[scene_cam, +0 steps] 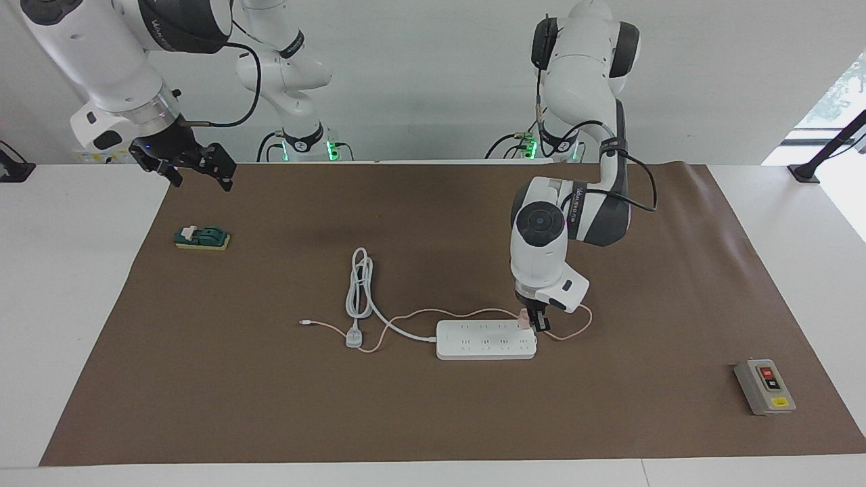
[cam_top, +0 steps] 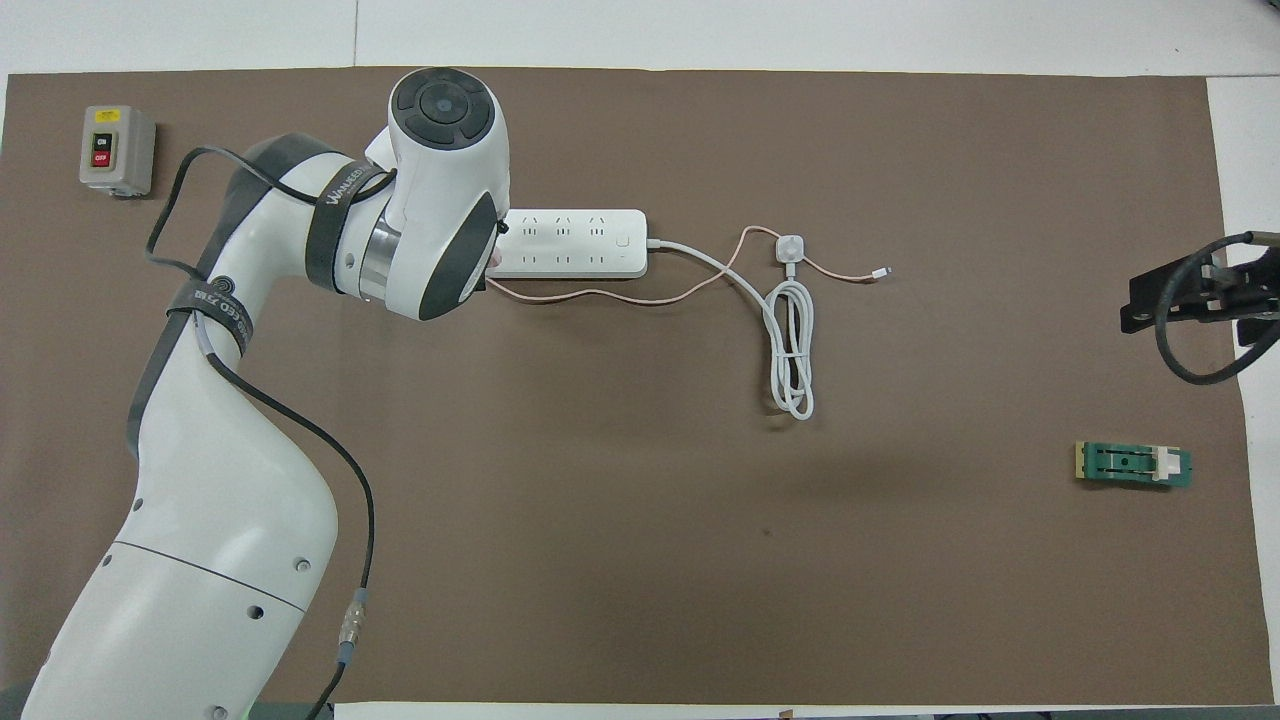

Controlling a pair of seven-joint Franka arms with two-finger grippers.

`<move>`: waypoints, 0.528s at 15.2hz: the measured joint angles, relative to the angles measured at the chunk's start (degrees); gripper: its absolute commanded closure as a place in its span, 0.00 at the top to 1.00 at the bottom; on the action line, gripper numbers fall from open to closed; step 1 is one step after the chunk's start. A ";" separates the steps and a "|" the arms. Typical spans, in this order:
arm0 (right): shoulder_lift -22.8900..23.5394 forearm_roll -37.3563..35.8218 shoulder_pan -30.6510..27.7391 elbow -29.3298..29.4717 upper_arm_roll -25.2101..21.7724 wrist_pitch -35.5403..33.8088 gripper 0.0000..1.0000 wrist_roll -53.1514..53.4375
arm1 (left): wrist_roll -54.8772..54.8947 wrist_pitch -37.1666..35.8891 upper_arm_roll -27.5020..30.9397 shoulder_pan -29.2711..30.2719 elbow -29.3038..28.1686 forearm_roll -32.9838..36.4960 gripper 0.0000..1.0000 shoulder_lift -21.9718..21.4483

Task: Plug charger into power strip
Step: 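Push the charger prongs into the power strip socket with the left gripper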

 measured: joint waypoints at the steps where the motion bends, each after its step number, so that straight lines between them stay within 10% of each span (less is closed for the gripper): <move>1: 0.00 0.00 0.00 0.00 0.00 0.00 1.00 0.00 | 0.01 -0.01 -0.21 -0.06 0.06 -0.19 0.00 0.01; 8: 0.00 0.00 0.00 0.00 0.00 0.00 1.00 0.00 | -0.03 -0.40 -0.50 -1.35 1.01 -0.30 0.00 0.06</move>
